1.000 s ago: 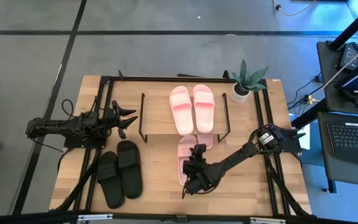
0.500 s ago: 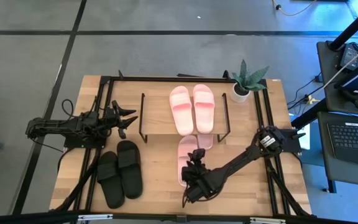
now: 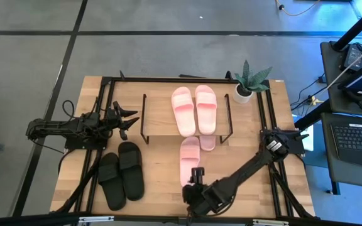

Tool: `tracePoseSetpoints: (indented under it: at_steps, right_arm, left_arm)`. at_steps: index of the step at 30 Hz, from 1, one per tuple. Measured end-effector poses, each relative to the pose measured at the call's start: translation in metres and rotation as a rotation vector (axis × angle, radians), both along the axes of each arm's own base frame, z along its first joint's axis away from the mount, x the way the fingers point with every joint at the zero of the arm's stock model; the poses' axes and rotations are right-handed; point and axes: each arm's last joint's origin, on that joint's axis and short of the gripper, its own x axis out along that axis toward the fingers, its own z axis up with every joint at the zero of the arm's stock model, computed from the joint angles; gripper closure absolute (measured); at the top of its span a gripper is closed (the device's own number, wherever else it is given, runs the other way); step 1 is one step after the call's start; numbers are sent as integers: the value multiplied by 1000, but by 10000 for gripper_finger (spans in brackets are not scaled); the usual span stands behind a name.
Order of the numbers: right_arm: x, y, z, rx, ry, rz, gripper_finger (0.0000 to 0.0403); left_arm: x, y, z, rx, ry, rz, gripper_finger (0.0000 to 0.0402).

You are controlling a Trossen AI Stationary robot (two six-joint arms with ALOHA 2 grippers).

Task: Pick and place slides into the shelf
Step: Move the pink slipper under the shelf

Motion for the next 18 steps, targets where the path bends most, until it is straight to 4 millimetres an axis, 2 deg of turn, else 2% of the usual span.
tracePoseSetpoints:
  at_steps: [4, 10, 13, 18]
  right_arm:
    - [7, 2, -3, 157, 33, 45, 192]
    - [16, -4, -28, 304, 34, 114, 192]
    - [16, -10, -41, 333, 72, 115, 192]
    - [14, -17, -49, 337, 104, 88, 192]
  left_arm:
    - [0, 0, 0, 0, 0, 0, 260]
    - [0, 0, 0, -1, 0, -4, 260]
    - [0, 0, 0, -3, -1, -5, 260]
    - [0, 0, 0, -3, -1, -5, 260]
